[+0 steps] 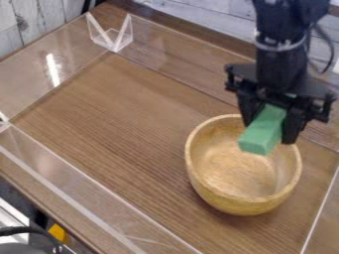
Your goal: Remove the green block from inside the brown bowl and put it on the table
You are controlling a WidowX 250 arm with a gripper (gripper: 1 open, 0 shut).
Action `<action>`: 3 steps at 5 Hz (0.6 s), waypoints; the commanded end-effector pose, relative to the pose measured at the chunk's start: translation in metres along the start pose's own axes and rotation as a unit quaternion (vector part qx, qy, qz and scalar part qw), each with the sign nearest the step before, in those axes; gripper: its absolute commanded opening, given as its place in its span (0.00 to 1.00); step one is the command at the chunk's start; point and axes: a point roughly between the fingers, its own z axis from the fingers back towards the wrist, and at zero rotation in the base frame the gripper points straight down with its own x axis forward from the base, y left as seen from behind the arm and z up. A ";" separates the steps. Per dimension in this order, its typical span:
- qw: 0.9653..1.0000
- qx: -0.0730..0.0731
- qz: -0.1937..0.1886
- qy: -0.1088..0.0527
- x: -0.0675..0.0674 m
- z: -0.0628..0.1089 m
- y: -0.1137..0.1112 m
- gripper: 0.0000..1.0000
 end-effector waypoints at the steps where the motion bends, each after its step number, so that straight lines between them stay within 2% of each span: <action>1: 0.999 -0.004 -0.001 -0.039 0.017 0.028 0.015 0.00; 2: 0.999 0.003 0.015 -0.044 0.024 0.032 0.041 0.00; 3: 0.998 0.017 0.039 -0.047 0.031 0.032 0.053 0.00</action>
